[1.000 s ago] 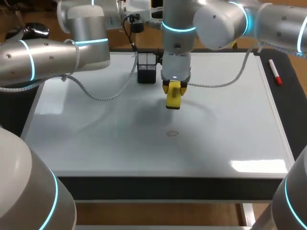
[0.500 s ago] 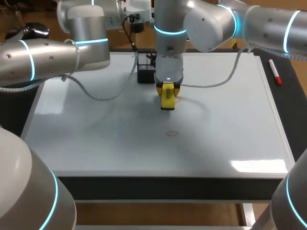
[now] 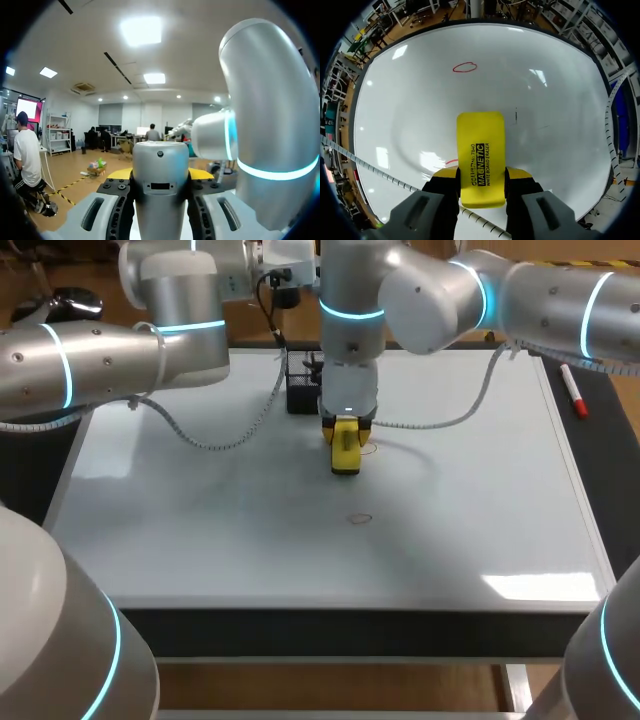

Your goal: Pick up the inspection probe, press it on each red-marked spot on the whiteboard one by one, put down the probe, pick up the eraser, and wipe off all the red marks.

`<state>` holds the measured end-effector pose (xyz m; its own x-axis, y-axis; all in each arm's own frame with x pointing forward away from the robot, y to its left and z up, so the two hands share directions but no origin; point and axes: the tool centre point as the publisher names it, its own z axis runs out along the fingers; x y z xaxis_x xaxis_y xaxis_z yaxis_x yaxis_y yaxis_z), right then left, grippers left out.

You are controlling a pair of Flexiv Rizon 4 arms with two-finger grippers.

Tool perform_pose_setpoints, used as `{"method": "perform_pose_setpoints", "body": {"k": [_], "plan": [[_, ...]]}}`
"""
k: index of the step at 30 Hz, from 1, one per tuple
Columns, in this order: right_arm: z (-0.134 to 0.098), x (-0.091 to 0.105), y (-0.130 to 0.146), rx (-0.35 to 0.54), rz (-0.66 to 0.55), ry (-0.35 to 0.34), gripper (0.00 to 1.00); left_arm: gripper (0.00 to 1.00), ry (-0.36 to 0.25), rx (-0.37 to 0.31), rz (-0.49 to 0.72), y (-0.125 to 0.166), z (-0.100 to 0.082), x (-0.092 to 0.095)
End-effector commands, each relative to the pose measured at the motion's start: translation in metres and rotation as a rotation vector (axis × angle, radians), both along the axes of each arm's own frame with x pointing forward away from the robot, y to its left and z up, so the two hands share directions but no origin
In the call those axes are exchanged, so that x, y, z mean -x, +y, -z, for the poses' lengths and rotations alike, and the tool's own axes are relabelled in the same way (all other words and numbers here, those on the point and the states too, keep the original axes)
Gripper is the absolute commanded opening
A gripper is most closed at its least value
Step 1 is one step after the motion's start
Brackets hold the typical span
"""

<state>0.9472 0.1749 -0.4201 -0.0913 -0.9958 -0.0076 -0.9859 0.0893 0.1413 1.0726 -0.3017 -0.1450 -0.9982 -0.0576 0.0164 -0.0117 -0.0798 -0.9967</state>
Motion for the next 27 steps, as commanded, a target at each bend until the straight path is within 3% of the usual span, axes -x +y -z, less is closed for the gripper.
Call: {"method": "perform_pose_setpoints", "body": {"k": [1,27], "plan": [[0.002,-0.002,-0.005,0.007,0.003,0.007,0.0,0.0,0.001,-0.001,0.003,0.0,-0.001,-0.001],[0.009,0.005,-0.068,0.033,0.131,0.052,0.0,0.0,0.001,-0.001,0.003,0.0,-0.001,-0.001]]}}
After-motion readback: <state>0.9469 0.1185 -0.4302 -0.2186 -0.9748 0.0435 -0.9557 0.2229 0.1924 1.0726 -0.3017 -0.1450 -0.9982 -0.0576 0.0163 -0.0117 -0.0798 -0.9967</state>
